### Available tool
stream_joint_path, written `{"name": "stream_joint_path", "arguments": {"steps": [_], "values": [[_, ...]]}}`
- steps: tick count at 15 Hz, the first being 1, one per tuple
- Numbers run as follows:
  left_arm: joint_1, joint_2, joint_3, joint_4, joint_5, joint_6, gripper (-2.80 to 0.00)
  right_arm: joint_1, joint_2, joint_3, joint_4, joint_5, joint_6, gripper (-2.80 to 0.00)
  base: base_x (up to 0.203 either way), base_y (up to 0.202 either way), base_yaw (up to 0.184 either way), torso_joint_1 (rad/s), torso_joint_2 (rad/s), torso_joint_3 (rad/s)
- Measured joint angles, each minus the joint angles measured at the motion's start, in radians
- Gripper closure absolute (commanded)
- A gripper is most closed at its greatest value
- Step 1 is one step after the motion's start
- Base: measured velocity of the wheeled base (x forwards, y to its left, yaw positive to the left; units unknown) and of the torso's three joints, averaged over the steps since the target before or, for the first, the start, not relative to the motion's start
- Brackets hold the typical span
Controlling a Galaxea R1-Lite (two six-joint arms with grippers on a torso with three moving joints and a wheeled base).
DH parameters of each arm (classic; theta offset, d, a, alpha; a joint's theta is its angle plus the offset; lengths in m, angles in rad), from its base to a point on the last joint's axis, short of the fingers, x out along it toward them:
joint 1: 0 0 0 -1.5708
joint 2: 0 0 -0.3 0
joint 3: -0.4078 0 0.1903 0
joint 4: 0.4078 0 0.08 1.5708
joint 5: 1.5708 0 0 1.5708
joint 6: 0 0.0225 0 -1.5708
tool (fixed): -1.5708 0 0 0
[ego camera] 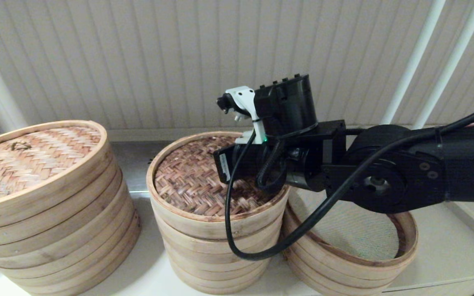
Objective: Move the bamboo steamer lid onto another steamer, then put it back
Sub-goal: Pick up the steamer, then put the steamer
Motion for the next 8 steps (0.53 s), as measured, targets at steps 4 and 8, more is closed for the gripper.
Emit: {"name": "stream_joint_path", "arguments": {"steps": [4,8], "values": [[0.0,0.0,0.0,0.0,0.0,0.001,0.0,-0.001,-0.022,-0.029,0.007,-0.004,-0.02,0.0,0.0,0.0,0.0,0.0,0.0,0.0],[0.0,0.0,0.0,0.0,0.0,0.0,0.0,-0.004,-0.035,-0.037,0.006,-0.005,-0.022,0.0,0.0,0.0,0.0,0.0,0.0,0.0]]}}
